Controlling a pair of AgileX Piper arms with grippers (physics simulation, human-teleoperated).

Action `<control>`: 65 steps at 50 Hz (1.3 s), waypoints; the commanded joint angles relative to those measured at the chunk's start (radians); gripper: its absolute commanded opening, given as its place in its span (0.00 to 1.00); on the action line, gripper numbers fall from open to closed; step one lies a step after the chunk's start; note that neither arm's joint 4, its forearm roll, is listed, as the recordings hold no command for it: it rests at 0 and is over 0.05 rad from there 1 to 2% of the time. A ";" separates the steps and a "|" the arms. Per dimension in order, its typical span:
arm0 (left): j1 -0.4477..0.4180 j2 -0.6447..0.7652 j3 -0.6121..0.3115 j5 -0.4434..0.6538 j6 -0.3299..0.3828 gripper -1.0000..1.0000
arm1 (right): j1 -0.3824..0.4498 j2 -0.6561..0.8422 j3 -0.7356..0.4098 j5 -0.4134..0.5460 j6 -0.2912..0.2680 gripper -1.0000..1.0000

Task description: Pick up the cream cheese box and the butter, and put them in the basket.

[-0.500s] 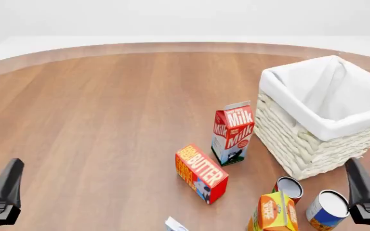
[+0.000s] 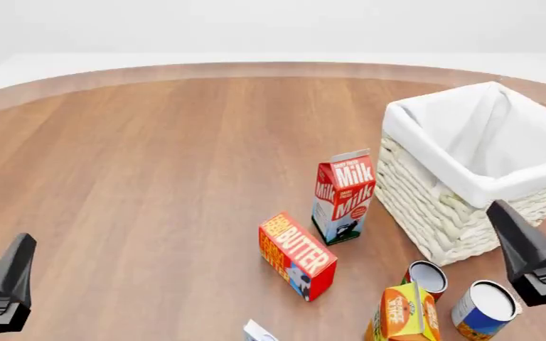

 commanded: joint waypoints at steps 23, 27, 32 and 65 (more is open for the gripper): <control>0.000 0.000 0.000 0.000 0.000 1.00 | 0.481 0.467 -0.554 0.313 0.034 1.00; 0.000 0.000 0.000 0.000 0.000 1.00 | 0.514 0.513 -0.589 0.337 0.035 1.00; 0.000 0.000 0.000 0.000 0.000 1.00 | 0.565 0.595 -0.658 0.396 0.042 1.00; 0.000 0.000 0.000 0.000 0.000 1.00 | 0.560 0.794 -0.780 0.520 0.063 1.00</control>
